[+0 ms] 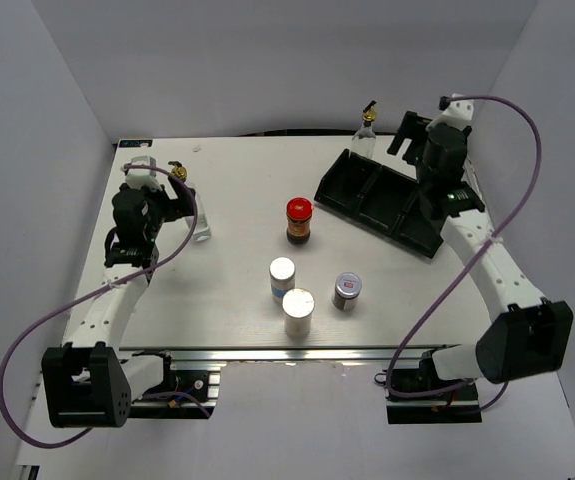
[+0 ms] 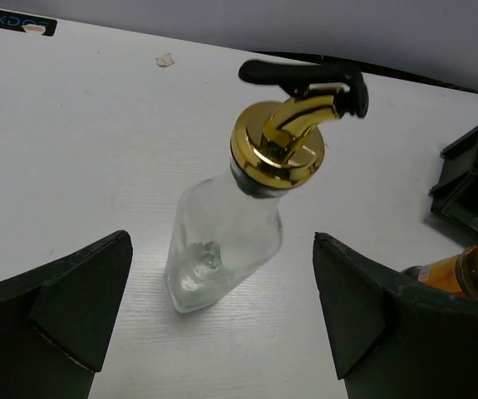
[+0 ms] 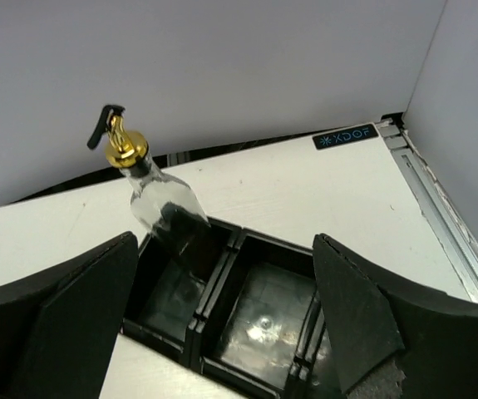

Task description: Organize the condiment bottles

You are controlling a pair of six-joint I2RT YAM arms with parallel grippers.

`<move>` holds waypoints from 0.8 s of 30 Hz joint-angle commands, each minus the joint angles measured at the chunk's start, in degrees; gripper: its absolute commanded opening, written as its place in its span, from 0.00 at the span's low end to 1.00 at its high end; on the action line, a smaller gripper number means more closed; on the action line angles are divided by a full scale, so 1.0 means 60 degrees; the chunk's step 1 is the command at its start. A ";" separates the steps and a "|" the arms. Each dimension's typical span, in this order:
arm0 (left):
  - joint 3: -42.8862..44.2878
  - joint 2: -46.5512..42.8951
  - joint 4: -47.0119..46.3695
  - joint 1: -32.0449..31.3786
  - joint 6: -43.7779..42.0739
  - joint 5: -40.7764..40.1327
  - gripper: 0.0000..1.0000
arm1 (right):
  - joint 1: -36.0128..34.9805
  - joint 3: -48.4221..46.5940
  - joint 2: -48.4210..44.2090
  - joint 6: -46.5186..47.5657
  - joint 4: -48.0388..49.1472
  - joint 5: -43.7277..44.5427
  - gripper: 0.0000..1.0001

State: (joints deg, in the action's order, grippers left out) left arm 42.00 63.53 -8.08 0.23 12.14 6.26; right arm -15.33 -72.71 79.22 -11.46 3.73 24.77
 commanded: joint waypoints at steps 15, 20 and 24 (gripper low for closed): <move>0.1964 0.2126 -0.0763 -0.0946 -0.1188 -0.1774 0.83 | 0.0651 0.3387 -0.4296 -0.0974 0.0888 -0.1317 0.89; 0.2287 0.2580 -0.0953 -0.1195 -0.1130 -0.1952 0.57 | 0.0651 0.4116 -0.5144 -0.2029 0.0214 -0.0892 0.89; 0.2594 0.2625 -0.0867 -0.1415 -0.1305 -0.1995 0.36 | 0.0651 0.4574 -0.5498 -0.2205 -0.0019 -0.0877 0.89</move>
State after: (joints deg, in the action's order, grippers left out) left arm 53.71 80.01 -11.86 -7.11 5.08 -4.86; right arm -11.64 -46.50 47.29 -22.00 5.10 17.93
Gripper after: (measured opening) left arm 0.496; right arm 0.895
